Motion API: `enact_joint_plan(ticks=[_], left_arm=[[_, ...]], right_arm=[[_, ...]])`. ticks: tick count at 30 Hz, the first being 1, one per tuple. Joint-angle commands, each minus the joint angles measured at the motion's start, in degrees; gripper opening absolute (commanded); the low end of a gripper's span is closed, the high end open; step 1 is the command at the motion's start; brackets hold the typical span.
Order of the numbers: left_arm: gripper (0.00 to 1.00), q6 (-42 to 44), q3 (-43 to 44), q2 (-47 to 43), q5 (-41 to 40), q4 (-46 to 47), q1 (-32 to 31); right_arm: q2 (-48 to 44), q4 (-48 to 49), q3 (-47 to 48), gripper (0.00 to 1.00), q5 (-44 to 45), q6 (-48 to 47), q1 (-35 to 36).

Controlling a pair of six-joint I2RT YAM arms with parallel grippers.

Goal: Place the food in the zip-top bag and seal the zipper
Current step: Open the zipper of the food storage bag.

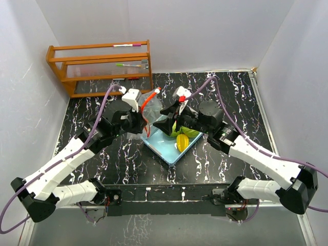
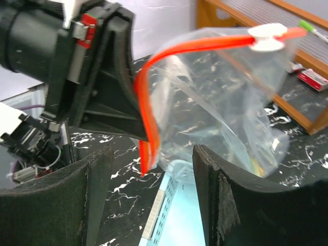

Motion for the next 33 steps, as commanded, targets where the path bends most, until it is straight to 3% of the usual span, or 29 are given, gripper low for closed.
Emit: enact_joint_plan(ticks=[1, 8, 19, 24, 29, 33], left_arm=[[0.00, -1.02, 0.03, 0.21, 3.40, 3.15, 0.30], [0.00, -2.20, -0.34, -1.25, 4.17, 4.27, 0.35], [0.00, -3.02, -0.09, -1.61, 7.82, 5.09, 0.30], [0.00, -2.76, -1.00, -2.70, 7.72, 4.61, 0.30], [0.00, -2.67, -1.45, -3.84, 7.27, 4.24, 0.30], [0.00, -2.40, -1.57, -4.09, 7.07, 3.62, 0.30]], right_arm=[[1.00, 5.86, -1.16, 0.67, -8.21, 1.65, 0.07], [5.45, 7.47, -0.67, 0.72, -11.47, 1.74, 0.08], [6.38, 9.36, -1.19, 0.69, -9.72, 1.11, 0.08], [6.72, 9.34, -0.58, 0.54, -8.55, 1.20, 0.08], [7.59, 8.41, 0.13, 0.20, -6.25, 1.31, 0.08], [7.76, 8.35, 0.09, 0.09, -3.32, 2.71, 0.08]])
